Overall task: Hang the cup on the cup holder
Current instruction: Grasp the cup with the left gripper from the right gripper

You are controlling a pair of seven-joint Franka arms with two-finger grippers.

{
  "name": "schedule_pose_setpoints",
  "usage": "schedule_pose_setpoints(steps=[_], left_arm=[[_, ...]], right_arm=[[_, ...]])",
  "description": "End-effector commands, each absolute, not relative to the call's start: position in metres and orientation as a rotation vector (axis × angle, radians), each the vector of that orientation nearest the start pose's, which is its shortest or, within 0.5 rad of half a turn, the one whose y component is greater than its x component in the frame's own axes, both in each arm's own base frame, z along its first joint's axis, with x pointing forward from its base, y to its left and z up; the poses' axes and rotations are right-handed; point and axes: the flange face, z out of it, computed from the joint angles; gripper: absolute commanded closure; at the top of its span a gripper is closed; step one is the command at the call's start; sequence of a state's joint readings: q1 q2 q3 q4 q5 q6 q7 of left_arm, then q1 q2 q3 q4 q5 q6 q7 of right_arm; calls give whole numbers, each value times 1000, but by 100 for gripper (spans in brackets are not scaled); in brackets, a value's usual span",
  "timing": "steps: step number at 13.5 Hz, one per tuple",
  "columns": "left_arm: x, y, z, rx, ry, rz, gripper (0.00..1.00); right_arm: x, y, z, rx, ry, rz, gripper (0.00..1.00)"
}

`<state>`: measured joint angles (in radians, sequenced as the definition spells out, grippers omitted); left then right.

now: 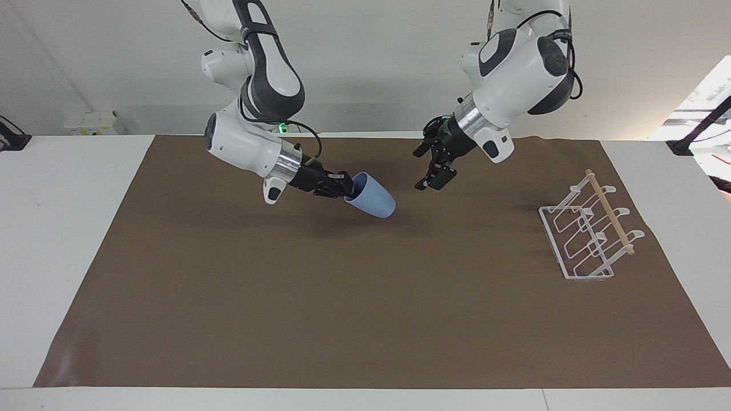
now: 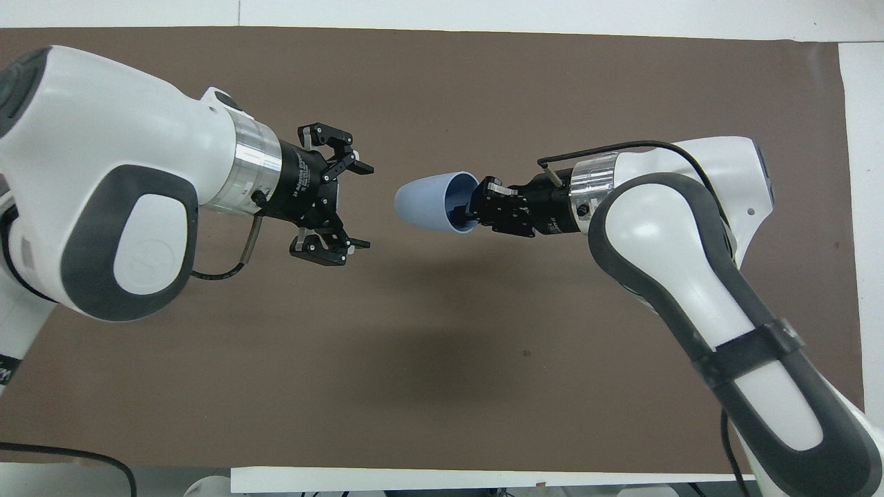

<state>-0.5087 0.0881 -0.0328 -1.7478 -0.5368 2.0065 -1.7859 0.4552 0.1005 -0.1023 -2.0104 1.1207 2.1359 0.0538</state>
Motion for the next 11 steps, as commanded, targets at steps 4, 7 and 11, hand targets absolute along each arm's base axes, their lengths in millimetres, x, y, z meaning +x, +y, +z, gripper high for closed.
schedule_pose_setpoints(steps=[4,7,11], left_arm=[[510,-375,492,-2615,-2216,694,0],[500,-372,474,-2612,-2159,701,0],[483,-372,467,-2594,-2028,758,0]], right_arm=[[521,276,432,-2164,388,258,100],[516,286,432,-2158,402,284,100],[514,291,432,-2162,412,272,100]])
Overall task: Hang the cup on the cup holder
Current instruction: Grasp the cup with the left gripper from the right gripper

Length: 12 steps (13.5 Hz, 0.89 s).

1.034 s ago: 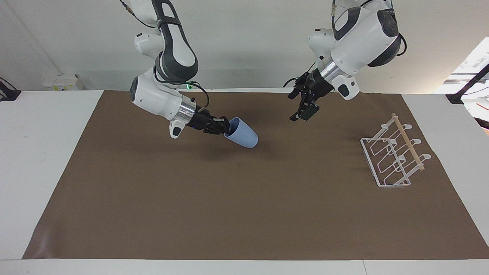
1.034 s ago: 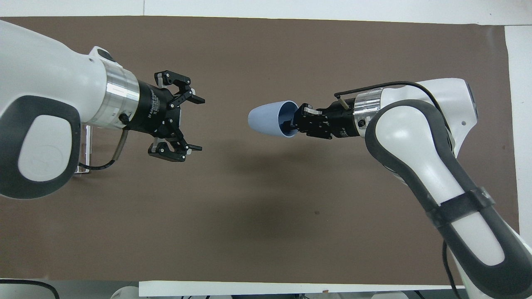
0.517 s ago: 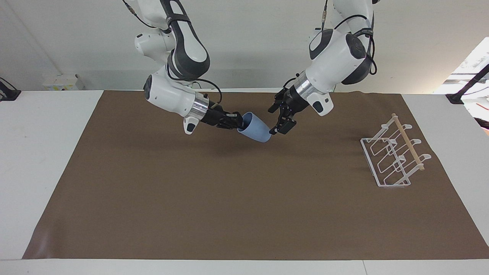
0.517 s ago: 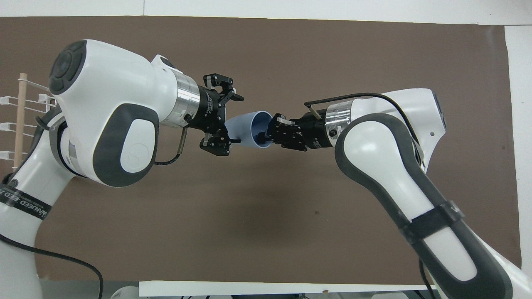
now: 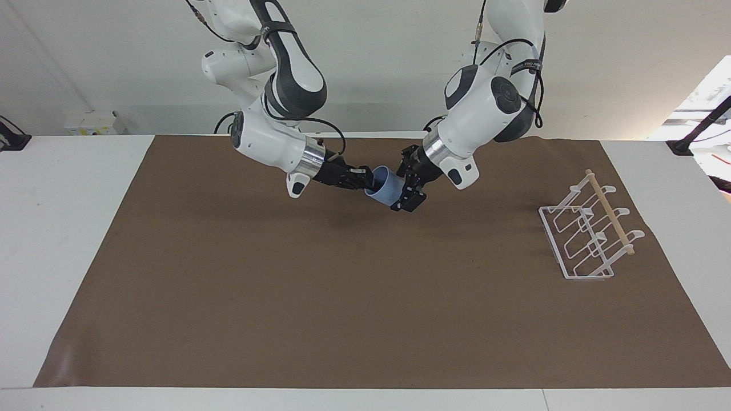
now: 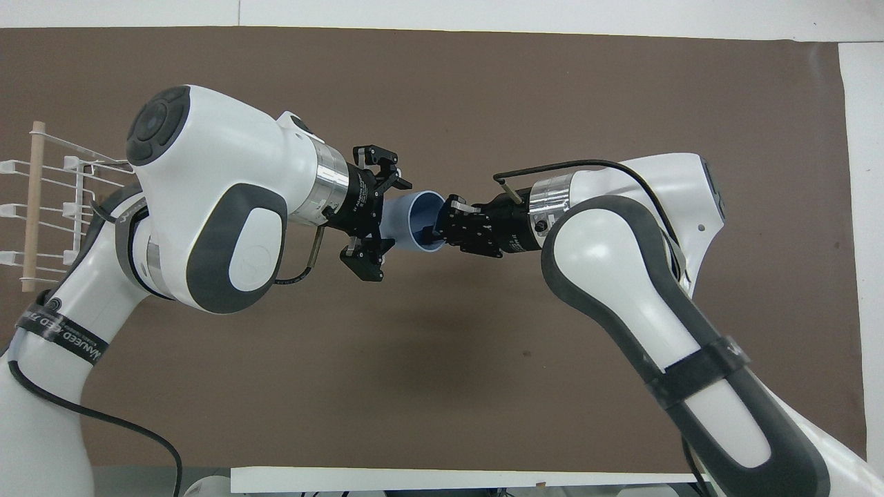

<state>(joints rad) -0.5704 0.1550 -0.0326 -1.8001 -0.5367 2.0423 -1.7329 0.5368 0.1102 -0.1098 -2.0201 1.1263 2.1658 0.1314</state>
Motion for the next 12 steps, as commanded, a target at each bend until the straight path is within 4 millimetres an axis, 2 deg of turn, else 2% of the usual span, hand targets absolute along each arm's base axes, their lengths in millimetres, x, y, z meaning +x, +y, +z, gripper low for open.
schedule_pose_setpoints(steps=[1,4,5,6,7,10,11,12], left_arm=[[482,-369,466,-2578,-2001,775,0],[483,-365,466,-2575,-1999,773,0],[482,-366,467,-2575,-2001,770,35],[479,-369,466,-2615,-1950,742,94],[479,-369,465,-2694,-1865,711,100],[481,-365,467,-2700,-1869,711,100],[483,-364,468,-2695,-1871,702,100],[484,-362,468,-2694,-1873,694,100]], right_arm=[[514,291,432,-2162,411,272,100],[515,290,432,-2162,416,270,100],[514,290,431,-2163,415,272,100],[514,291,431,-2163,413,273,100],[514,290,431,-2163,415,272,100],[515,290,431,-2162,419,271,99],[515,290,431,-2162,421,271,80],[516,289,432,-2162,426,267,28]])
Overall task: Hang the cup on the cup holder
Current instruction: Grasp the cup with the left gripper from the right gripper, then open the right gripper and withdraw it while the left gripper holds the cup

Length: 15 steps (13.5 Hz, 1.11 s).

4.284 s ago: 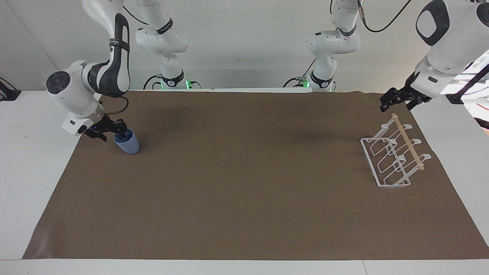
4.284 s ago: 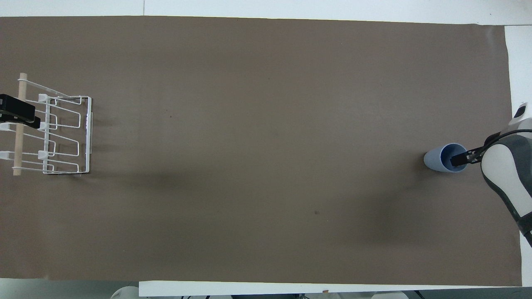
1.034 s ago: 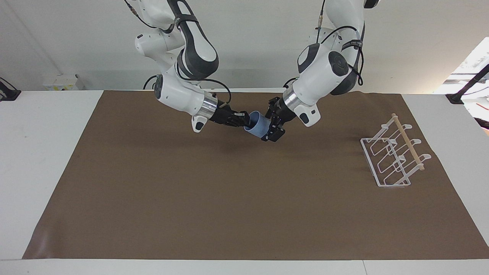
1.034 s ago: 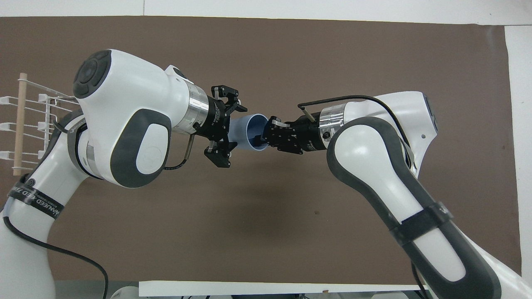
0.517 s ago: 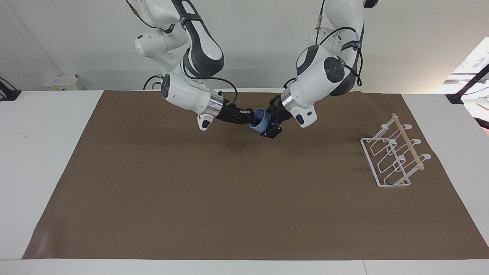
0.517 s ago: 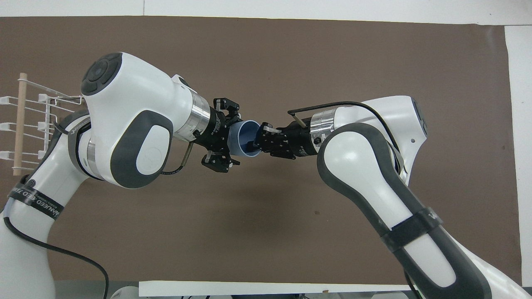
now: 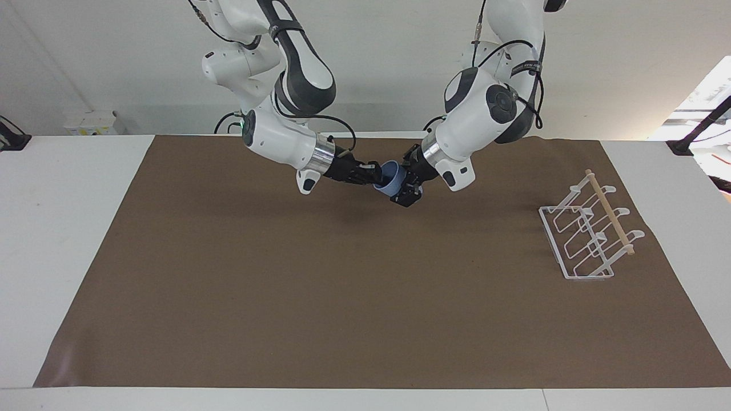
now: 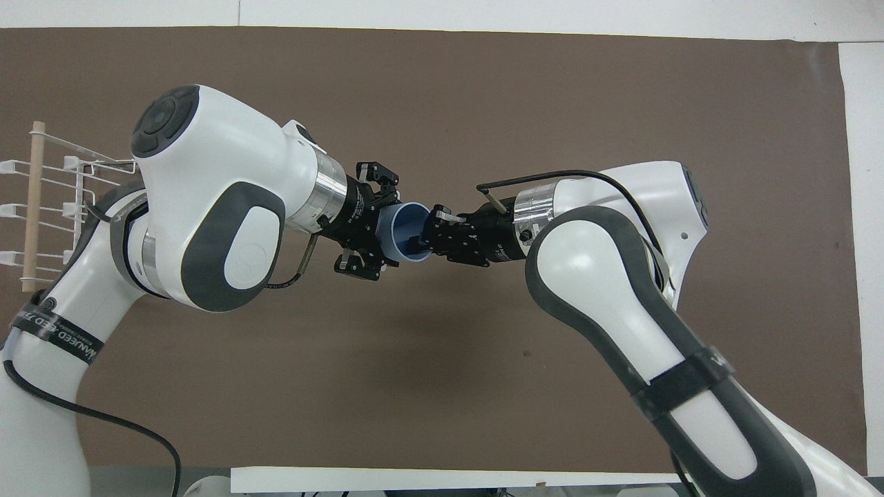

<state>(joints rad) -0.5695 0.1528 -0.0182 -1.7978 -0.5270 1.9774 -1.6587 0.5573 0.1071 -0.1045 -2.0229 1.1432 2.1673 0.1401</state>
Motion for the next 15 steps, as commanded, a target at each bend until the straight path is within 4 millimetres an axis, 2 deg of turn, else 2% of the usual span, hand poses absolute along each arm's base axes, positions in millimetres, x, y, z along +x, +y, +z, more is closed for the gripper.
schedule_pose_setpoints(steps=[1,3,5,6,8,9,10,11,12,13,15], left_arm=[[485,-360,467,-2686,-1863,650,100],[490,-353,465,-2602,-1910,443,100],[489,-346,462,-2560,-1909,423,100],[494,-335,460,-2533,-1908,407,100],[496,-316,448,-2521,-1794,188,100],[498,-298,444,-2494,-1770,120,100],[509,-277,442,-2461,-1768,37,100],[514,-263,441,-2431,-1727,-56,100],[518,-252,442,-2389,-1693,-137,100],[522,-237,441,-2331,-1654,-234,100],[519,-224,440,-2163,-1591,-400,100]], right_arm=[[517,288,432,-2165,429,256,1],[525,275,438,-2182,421,233,0],[541,236,447,-2250,381,210,0],[550,219,460,-2303,335,197,0],[562,166,478,-2481,267,164,0],[562,145,484,-2588,235,121,0],[563,119,489,-2703,216,73,0],[563,92,493,-2829,191,40,0],[560,78,500,-2910,167,12,0],[556,54,511,-2976,173,6,0],[547,13,552,-2988,247,66,0]])
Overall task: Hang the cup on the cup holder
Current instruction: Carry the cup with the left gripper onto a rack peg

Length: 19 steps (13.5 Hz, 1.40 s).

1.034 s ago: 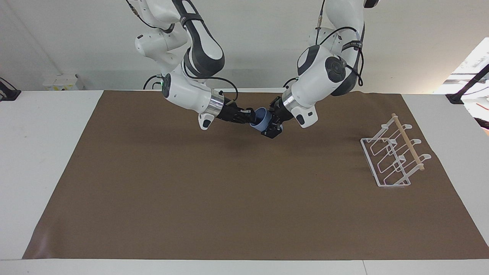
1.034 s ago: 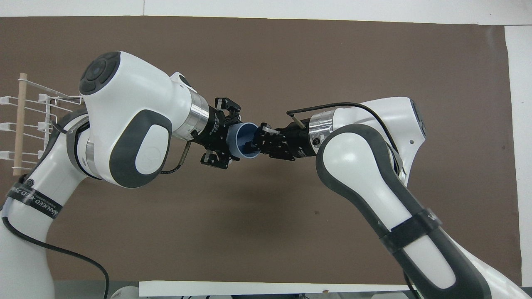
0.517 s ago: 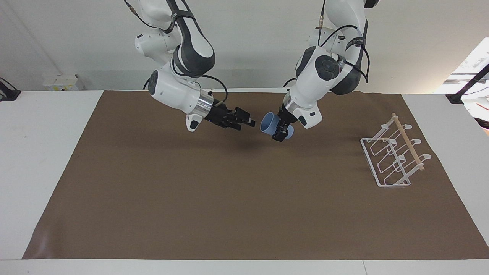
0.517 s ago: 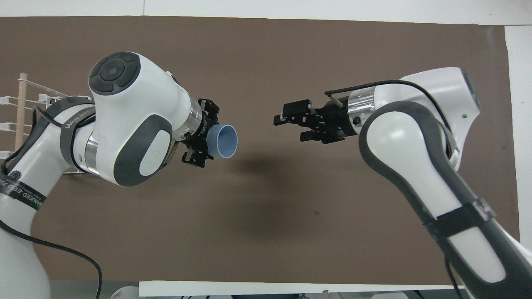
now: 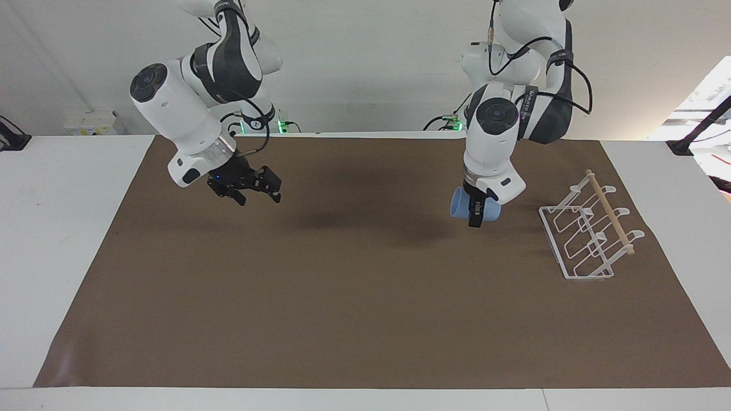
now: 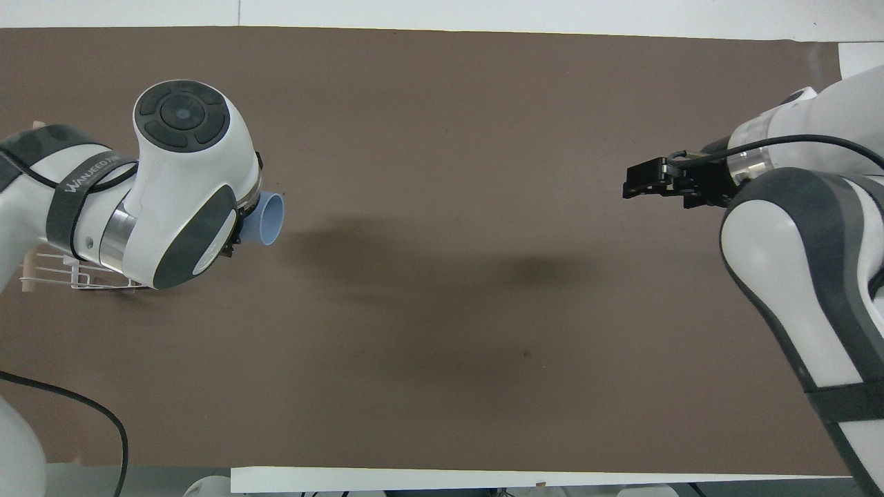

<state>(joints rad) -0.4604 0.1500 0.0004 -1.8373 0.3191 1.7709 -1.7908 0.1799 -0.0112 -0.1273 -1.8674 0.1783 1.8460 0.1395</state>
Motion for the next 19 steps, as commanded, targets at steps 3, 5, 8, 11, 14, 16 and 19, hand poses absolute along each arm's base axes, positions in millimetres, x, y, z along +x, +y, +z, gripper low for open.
schedule_pose_setpoints(steps=[3,5,8,11,14,16,19], left_arm=[[522,-193,430,-1910,-1476,-674,100],[532,-177,414,-1745,-1384,-835,100],[558,-161,387,-1466,-1330,-1134,100],[576,-157,373,-1336,-1230,-1271,100],[575,-151,370,-1292,-1171,-1329,99],[576,-150,373,-1277,-1164,-1337,99],[583,-134,374,-1256,-1146,-1359,99]], right_arm=[[537,-39,605,-3158,177,119,0],[532,-63,610,-3222,98,138,0],[541,-75,620,-3214,125,107,0],[535,-87,614,-3191,138,160,0],[520,-62,626,-3181,68,198,0],[514,-66,618,-3174,64,227,0],[516,-68,614,-3172,54,239,0]])
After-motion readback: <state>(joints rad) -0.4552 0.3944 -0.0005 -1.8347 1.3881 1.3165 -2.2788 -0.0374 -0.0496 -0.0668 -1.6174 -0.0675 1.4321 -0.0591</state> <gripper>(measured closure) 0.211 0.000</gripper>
